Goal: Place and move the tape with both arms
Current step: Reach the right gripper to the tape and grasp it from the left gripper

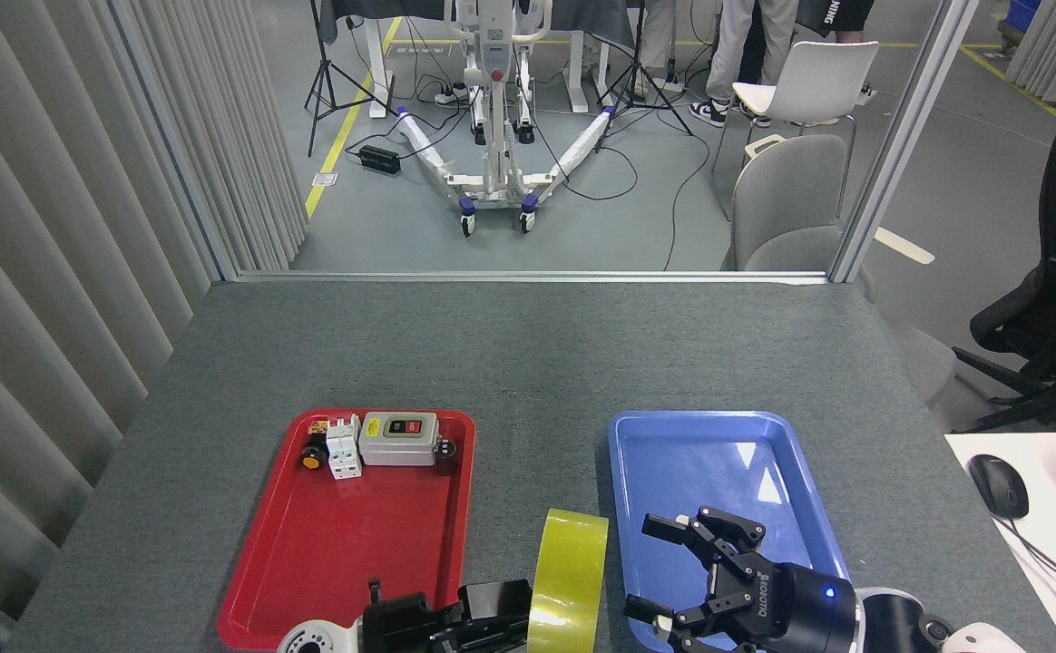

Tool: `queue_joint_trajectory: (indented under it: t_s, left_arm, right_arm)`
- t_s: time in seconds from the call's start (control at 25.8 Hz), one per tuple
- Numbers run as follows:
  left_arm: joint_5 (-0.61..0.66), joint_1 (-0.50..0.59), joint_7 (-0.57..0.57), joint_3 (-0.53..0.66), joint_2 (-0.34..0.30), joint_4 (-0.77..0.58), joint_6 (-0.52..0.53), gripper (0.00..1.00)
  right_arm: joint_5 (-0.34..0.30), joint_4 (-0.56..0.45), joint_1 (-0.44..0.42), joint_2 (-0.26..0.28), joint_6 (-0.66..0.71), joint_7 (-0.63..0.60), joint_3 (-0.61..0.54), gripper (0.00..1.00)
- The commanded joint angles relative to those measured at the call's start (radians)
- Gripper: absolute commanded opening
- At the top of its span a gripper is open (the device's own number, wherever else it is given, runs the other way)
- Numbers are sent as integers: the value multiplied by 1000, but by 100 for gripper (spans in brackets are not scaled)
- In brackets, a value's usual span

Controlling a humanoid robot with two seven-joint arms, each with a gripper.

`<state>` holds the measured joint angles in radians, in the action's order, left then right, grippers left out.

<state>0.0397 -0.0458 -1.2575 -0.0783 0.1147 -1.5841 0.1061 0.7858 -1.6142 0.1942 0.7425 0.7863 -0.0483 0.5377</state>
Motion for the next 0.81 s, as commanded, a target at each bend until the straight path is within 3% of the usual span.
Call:
queue_joint_trajectory:
  t_s: [0.0, 0.35, 0.77]
  left_arm:
    - [0, 11, 0, 0, -1, -11, 0, 0]
    - [0, 12, 0, 0, -1, -13, 0, 0]
    - [5, 15, 0, 0, -1, -11, 0, 0]
  right_arm:
    - [0, 7, 19, -29, -1, 30, 2, 93]
    - [1, 17, 28, -144, -1, 157, 2, 71]
    - [1, 48, 48, -164, -1, 162, 2, 57]
